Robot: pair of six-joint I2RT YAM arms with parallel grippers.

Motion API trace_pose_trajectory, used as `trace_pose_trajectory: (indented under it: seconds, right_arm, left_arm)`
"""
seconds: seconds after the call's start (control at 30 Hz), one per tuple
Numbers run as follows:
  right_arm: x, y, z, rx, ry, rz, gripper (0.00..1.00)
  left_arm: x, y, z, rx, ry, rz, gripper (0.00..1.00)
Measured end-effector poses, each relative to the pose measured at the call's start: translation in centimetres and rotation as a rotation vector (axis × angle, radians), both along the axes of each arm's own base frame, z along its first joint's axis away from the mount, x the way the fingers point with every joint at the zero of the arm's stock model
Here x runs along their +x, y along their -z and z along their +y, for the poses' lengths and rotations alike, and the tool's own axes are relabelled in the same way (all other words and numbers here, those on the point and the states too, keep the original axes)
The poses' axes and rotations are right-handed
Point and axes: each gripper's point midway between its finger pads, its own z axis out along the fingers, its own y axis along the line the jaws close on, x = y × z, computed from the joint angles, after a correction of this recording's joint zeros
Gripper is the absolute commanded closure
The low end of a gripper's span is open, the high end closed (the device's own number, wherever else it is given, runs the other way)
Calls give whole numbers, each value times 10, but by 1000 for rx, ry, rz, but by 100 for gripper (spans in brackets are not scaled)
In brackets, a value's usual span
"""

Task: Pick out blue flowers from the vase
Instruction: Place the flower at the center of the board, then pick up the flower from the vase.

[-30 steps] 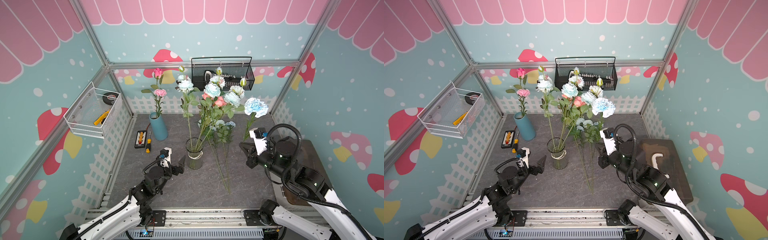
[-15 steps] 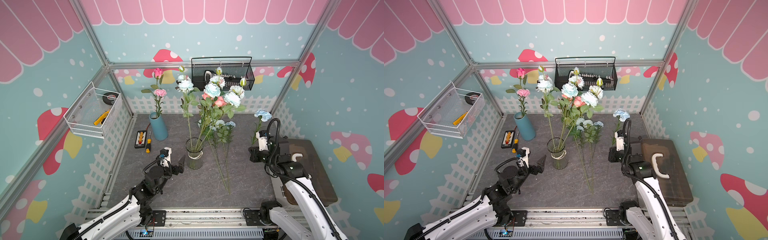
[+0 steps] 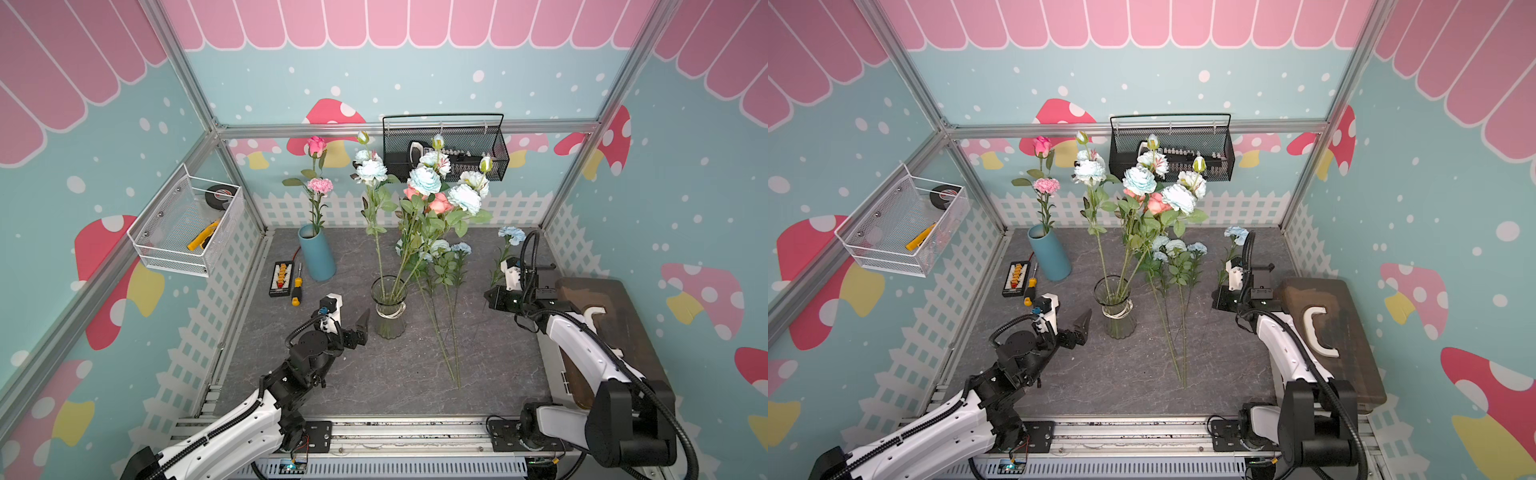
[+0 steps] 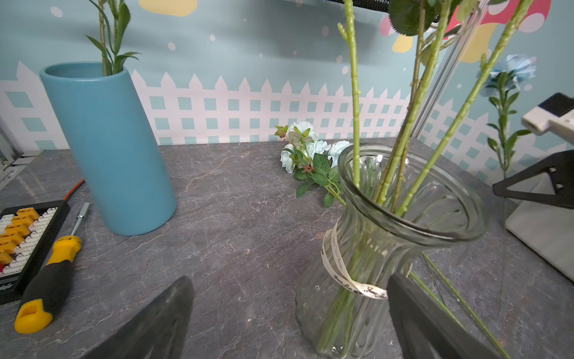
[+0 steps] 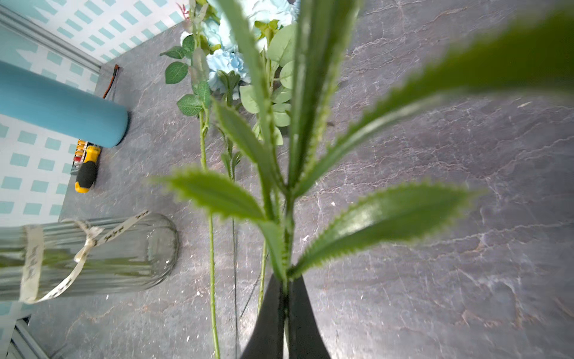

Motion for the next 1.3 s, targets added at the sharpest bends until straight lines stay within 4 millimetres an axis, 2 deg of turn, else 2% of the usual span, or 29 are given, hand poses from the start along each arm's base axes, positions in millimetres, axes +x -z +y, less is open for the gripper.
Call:
trace_pose_trajectory:
  seconds: [0.1, 0.2, 0.37, 0.53, 0.63, 0.77, 0.87, 1.03, 1.3]
  right_arm:
    - [15, 24, 0, 27, -2, 63, 100]
    - [32, 38, 2, 44, -8, 94, 100]
    - [60, 48, 1, 52, -6, 95, 100]
    - [79, 53, -1, 50, 10, 74, 100]
    - [89, 63, -1, 59, 18, 78, 100]
    - [92, 79, -2, 72, 34, 94, 99]
    - [92, 82, 0, 108, 43, 86, 93]
    - [93, 89, 0, 192, 55, 75, 94]
    - [97, 85, -2, 282, 65, 40, 96]
  left_arm:
    - [0, 0, 0, 0, -1, 0, 3]
    - [1, 0, 1, 0, -4, 0, 3]
    - [1, 0, 1, -1, -5, -1, 3]
    - [1, 0, 1, -2, -4, 0, 3]
    - [1, 0, 1, -3, -4, 2, 3]
    - [1, 0, 1, -4, -4, 2, 3]
    - [2, 0, 2, -4, -7, 2, 3]
    - [2, 0, 2, -4, -8, 2, 3]
    - [2, 0, 2, -4, -8, 2, 3]
